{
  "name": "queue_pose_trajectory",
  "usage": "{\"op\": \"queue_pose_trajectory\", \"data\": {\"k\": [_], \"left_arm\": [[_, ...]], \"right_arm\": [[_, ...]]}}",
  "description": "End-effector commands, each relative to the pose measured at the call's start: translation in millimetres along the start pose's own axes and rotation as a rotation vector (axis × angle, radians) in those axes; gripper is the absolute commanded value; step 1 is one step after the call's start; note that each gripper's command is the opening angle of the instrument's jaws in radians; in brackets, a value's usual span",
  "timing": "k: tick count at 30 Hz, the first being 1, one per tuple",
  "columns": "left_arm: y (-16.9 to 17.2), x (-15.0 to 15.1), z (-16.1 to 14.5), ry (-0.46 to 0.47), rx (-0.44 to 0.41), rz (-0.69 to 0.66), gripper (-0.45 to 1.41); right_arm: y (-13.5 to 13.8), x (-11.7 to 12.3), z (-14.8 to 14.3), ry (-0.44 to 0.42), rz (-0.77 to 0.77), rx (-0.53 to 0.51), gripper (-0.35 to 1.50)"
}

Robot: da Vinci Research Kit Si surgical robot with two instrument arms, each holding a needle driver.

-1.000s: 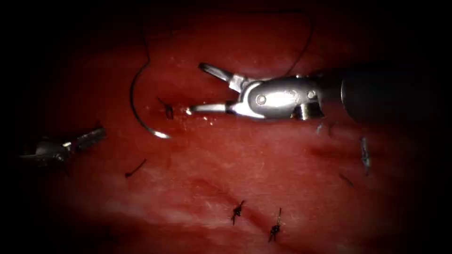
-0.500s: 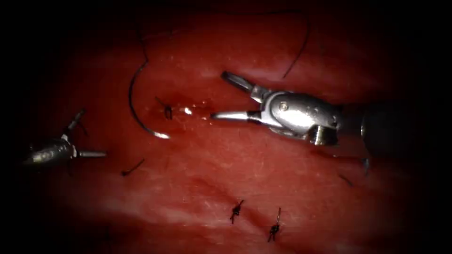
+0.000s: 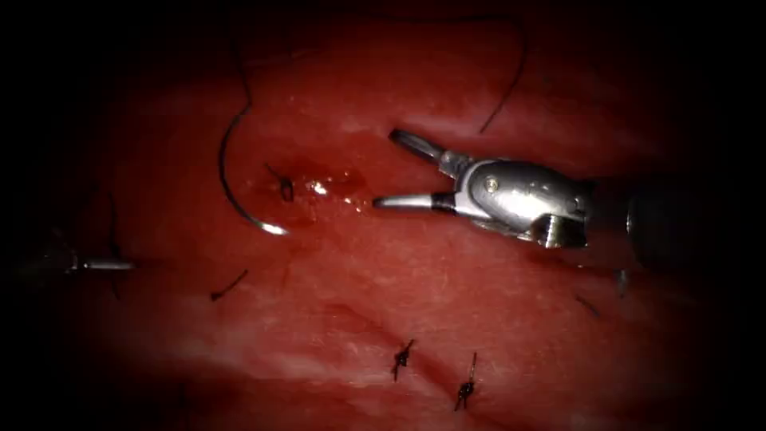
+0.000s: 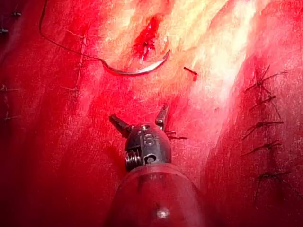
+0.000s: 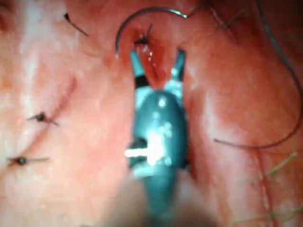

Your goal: Wound Closure

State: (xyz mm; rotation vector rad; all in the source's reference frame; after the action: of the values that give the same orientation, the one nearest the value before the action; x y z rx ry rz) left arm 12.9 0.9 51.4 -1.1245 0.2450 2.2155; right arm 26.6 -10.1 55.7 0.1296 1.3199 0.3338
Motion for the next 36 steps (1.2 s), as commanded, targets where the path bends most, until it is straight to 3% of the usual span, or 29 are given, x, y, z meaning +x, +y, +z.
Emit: {"op": "queue_pose_trajectory", "data": {"k": [1,9,13,18,20,22,28,36], "left_arm": [[0.3,0.4,0.6,0.023,-0.007,-0.007,0.79],[1.7,5.2,-2.4,0.059,-0.031,-0.027,0.79],[2.6,7.3,-2.1,0.071,-0.036,0.021,0.76],[4.0,8.5,2.8,0.074,-0.002,0.254,0.68],[4.9,8.3,5.7,0.017,-0.006,0.391,0.63],[5.6,7.9,8.0,-0.044,-0.052,0.43,0.63],[6.6,6.7,10.6,-0.18,-0.141,0.471,0.52],[6.4,5.4,13.0,-0.263,-0.18,0.529,0.46]], "right_arm": [[-0.6,-0.7,0.7,0.001,0.002,0.002,1.01],[-0.6,-0.9,0.2,0.002,0.0,0.006,1.01],[-0.6,-1.0,-0.1,0.002,0.0,0.008,0.84],[-0.4,-1.1,-0.2,-0.056,-0.048,-0.02,0.74],[-0.4,-1.2,-0.4,-0.052,-0.054,-0.006,0.74],[-0.5,-1.2,-0.7,-0.05,-0.055,-0.001,0.76],[-0.6,-1.4,-0.7,-0.049,-0.057,0.006,0.81],[-0.9,-1.9,-0.4,-0.067,-0.067,0.025,0.81]]}}
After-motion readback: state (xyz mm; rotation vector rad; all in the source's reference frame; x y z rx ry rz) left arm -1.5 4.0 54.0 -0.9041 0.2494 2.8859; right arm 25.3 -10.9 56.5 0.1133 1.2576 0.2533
